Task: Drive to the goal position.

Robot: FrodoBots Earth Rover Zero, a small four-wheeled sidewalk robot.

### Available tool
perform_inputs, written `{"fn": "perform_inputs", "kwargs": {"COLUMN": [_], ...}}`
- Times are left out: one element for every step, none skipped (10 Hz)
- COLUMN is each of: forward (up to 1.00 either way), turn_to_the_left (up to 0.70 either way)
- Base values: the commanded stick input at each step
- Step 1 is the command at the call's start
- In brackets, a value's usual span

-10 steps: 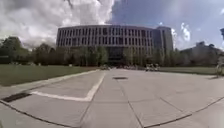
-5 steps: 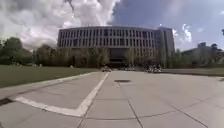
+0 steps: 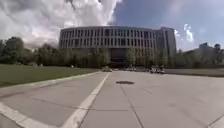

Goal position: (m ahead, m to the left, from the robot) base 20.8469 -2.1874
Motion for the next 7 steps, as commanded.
{"fn": "perform_inputs", "kwargs": {"forward": [1.00, 1.00, 1.00, 1.00, 1.00, 1.00, 1.00], "turn_to_the_left": [0.00, 0.00, 0.00, 0.00, 0.00, 0.00, 0.00]}}
